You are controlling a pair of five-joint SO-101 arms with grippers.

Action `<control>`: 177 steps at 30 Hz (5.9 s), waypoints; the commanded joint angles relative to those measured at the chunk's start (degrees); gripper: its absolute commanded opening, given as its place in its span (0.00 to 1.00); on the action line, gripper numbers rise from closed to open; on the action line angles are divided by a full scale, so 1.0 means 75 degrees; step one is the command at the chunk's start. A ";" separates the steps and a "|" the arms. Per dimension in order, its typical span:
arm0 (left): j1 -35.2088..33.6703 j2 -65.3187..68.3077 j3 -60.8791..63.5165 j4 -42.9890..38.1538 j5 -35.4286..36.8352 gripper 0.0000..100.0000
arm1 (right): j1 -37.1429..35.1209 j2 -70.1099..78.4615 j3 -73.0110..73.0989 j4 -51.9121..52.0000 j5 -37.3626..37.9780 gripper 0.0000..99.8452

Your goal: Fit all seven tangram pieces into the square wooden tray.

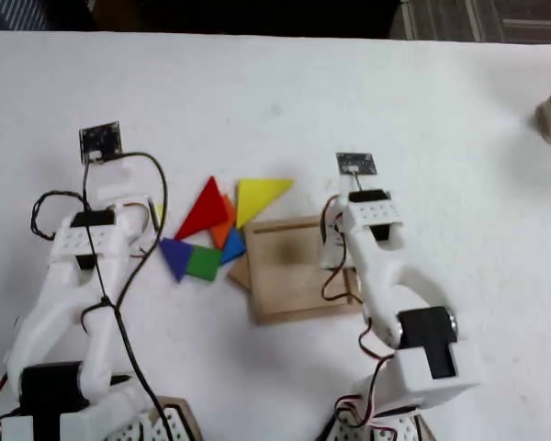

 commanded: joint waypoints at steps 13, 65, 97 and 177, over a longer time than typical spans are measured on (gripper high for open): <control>-0.0053 -0.0006 -0.0457 0.0059 0.0047 0.18 | -0.0064 -0.2245 0.1313 -0.0229 0.2391 0.10; -0.0041 0.0006 -0.0457 0.0012 0.0035 0.18 | -0.2842 -0.3839 0.2579 -0.0358 0.4888 0.25; 0.0826 0.2280 -0.2157 0.2262 0.0914 0.18 | -0.0135 -0.6476 0.4325 -0.1119 0.2884 0.04; 0.1623 0.0217 -0.1958 0.3235 0.0410 0.09 | -0.0229 -0.6535 0.4407 -0.1131 0.2884 0.04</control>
